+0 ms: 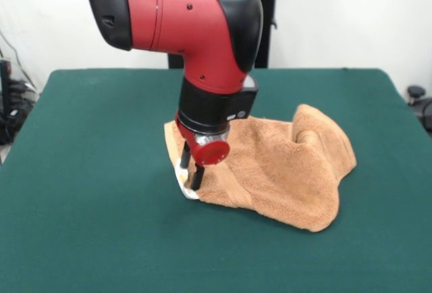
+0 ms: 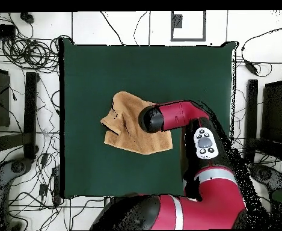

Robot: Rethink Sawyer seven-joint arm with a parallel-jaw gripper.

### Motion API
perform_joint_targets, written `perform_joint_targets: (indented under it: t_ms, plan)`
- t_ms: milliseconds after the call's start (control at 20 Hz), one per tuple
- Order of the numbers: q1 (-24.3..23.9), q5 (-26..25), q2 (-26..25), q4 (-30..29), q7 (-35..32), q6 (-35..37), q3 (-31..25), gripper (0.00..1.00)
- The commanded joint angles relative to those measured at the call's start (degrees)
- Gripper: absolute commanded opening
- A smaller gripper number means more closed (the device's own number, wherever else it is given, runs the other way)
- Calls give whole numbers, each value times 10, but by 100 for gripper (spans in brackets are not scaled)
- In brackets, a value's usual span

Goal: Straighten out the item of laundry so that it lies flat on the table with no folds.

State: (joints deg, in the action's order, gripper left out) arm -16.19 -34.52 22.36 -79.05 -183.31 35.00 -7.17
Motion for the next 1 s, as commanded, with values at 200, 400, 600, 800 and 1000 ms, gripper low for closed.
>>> perform_joint_targets:
  t_ms: [200, 400, 600, 800, 1000]
  plan:
    - [13, -36, -77, -29, 91, -29, -20, 100]
    - [4, -39, -69, -38, 106, -27, -22, 100]
    - [2, -43, -66, -42, 110, -29, -21, 0]
    - [-3, -47, -61, -49, 124, -26, -21, 0]
    - [-6, -53, -54, -61, 130, -28, -17, 0]
